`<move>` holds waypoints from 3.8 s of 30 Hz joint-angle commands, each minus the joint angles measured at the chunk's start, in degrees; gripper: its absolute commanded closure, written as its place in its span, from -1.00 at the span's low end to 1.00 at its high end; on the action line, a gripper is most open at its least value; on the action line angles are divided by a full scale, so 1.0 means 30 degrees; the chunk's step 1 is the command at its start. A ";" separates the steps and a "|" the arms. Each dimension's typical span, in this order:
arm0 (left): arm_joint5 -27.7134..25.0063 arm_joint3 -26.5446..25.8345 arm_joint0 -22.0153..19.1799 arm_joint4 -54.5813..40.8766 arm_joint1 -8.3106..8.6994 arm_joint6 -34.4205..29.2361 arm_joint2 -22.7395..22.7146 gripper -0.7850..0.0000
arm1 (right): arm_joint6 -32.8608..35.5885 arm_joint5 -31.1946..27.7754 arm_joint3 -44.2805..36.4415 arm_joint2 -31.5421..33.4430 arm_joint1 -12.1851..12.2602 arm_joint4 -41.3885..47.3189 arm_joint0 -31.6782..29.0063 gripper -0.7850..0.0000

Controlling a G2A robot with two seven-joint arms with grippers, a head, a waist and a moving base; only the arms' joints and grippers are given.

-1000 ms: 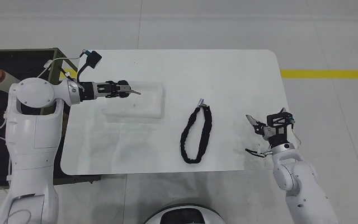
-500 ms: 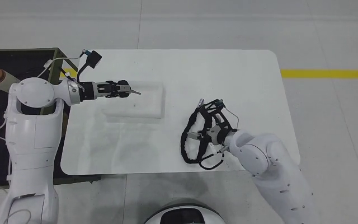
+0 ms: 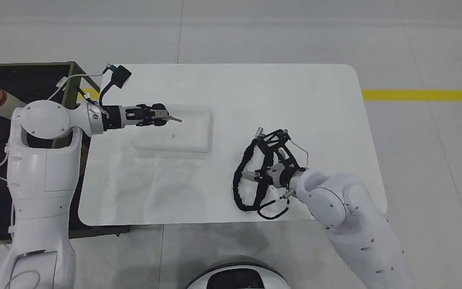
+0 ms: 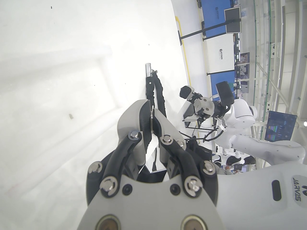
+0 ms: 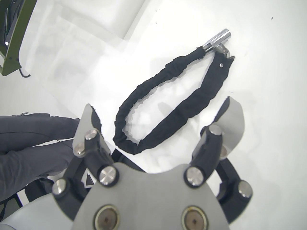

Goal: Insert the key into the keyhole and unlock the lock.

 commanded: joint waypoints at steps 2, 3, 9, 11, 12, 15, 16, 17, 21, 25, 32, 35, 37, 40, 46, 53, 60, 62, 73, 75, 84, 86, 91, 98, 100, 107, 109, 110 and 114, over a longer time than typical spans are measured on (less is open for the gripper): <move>0.0000 0.0000 0.0000 0.0000 0.0000 0.0000 0.0000 1.00 | 0.1419 0.1343 -0.0695 0.0300 -0.0158 0.1469 0.0616 -1.00; 0.0000 0.0000 0.0000 0.0000 0.0000 0.0000 0.0000 1.00 | 0.1627 0.2401 -0.0861 0.0092 -0.0240 0.0998 0.0883 -1.00; 0.0000 0.0000 0.0000 0.0000 0.0000 0.0000 0.0000 1.00 | 0.4713 0.7639 0.2110 -0.2731 -0.1165 -0.0270 0.4445 -1.00; 0.0000 0.0000 0.0000 0.0000 0.0000 0.0000 0.0000 1.00 | 0.4424 0.7929 0.3670 -0.3330 -0.1618 0.0283 0.5650 -1.00; 0.0000 0.0000 0.0000 0.0000 0.0000 0.0000 0.0000 1.00 | 0.4151 0.8204 0.4619 -0.3621 -0.1793 -0.0324 0.6105 -1.00; 0.0000 0.0000 0.0000 0.0000 0.0000 0.0000 0.0000 1.00 | 0.3495 0.8862 0.6038 -0.3948 -0.2374 -0.0380 0.6963 -1.00; 0.0000 0.0000 0.0000 0.0000 0.0000 0.0000 0.0000 1.00 | 0.3356 0.9002 0.6376 -0.4006 -0.2555 -0.0334 0.7099 -1.00; 0.0000 0.0000 0.0000 0.0000 0.0000 0.0000 0.0000 1.00 | 0.3160 0.9198 0.6564 -0.3856 -0.2735 0.0125 0.7190 -1.00; 0.0000 0.0000 0.0000 0.0000 0.0000 0.0000 0.0000 1.00 | 0.3061 0.9297 0.6599 -0.3772 -0.2784 0.0220 0.7215 -1.00; 0.0000 0.0000 0.0000 0.0000 0.0000 0.0000 0.0000 1.00 | 0.3061 0.9297 0.6599 -0.3772 -0.2784 0.0220 0.7215 -1.00; 0.0000 0.0000 0.0000 0.0000 0.0000 0.0000 0.0000 1.00 | 0.2395 0.9278 0.5995 -0.3520 -0.2749 0.0124 0.5711 -1.00; 0.0000 0.0000 0.0000 0.0000 0.0000 0.0000 0.0000 1.00 | 0.2858 0.9493 0.7074 -0.3036 -0.2912 0.0149 0.5542 -1.00; 0.0000 0.0000 0.0000 0.0000 0.0000 0.0000 0.0000 1.00 | 0.2986 0.9366 0.8028 -0.3116 -0.3150 0.0330 0.6035 -1.00; 0.0000 0.0000 0.0000 0.0000 0.0000 0.0000 0.0000 1.00 | 0.2749 0.9605 0.8890 -0.3610 -0.3579 -0.0341 0.6624 -1.00; 0.0000 0.0000 0.0000 0.0000 0.0000 0.0000 0.0000 1.00 | 0.1558 1.0799 0.9420 -0.3741 -0.4400 -0.2087 0.7056 -0.52; 0.0000 0.0000 0.0000 0.0000 0.0000 0.0000 0.0000 1.00 | 0.1440 1.0918 0.8548 -0.2997 -0.5419 -0.6826 0.6196 -0.18; 0.0000 0.0000 0.0000 0.0000 0.0000 0.0000 0.0000 1.00 | 0.4108 0.8248 0.6859 -0.2152 -0.6943 -1.0154 0.5258 0.06; 0.0000 0.0000 0.0000 0.0000 0.0000 0.0000 0.0000 1.00 | 0.4429 0.7928 0.7201 -0.1847 -0.7497 -1.1011 0.5141 0.06; 0.0000 0.0000 0.0000 0.0000 0.0000 0.0000 0.0000 1.00 | 0.6274 0.6081 1.0545 -0.0588 -1.0913 -1.5786 0.5965 0.06; 0.0000 0.0000 0.0000 0.0000 0.0000 0.0000 0.0000 1.00 | 0.6353 0.6002 1.0944 -0.0281 -1.1499 -1.6761 0.6007 0.06; 0.0000 0.0000 0.0000 0.0000 0.0000 0.0000 0.0000 1.00 | 0.6839 0.5513 1.3166 0.0790 -1.2998 -1.8341 0.7116 0.06; 0.0000 0.0000 0.0000 0.0000 0.0000 0.0000 0.0000 1.00 | 0.6819 0.5532 1.3698 0.0753 -1.3097 -1.8235 0.7406 0.07; 0.0000 0.0000 0.0000 0.0000 0.0000 0.0000 0.0000 1.00 | 0.6580 0.5771 1.4943 0.0909 -1.3262 -1.8128 0.7931 0.12; 0.0000 0.0000 0.0000 0.0000 0.0000 0.0000 0.0000 1.00 | 0.6125 0.6226 1.6267 0.1161 -1.3430 -1.8359 0.8449 0.50; 0.0000 0.0000 0.0000 0.0000 0.0000 0.0000 0.0000 1.00 | 0.6133 0.6218 1.6575 0.1250 -1.3457 -1.8388 0.8571 0.70; 0.0000 0.0000 0.0000 0.0000 0.0000 0.0000 0.0000 1.00 | 0.5858 0.6493 1.7228 0.1342 -1.3527 -1.8664 0.8750 1.00; 0.0000 0.0000 0.0000 0.0000 0.0000 0.0000 0.0000 1.00 | 0.6059 0.6290 1.7420 0.0997 -1.3494 -1.9593 0.8868 1.00; 0.0000 0.0000 0.0000 0.0000 0.0000 0.0000 0.0000 1.00 | 0.6160 0.6188 1.7210 0.0824 -1.3485 -1.9734 0.8857 1.00; 0.0000 0.0000 0.0000 0.0000 0.0000 0.0000 0.0000 1.00 | 0.7018 0.5310 1.4976 0.1099 -1.3214 -1.8997 0.8334 1.00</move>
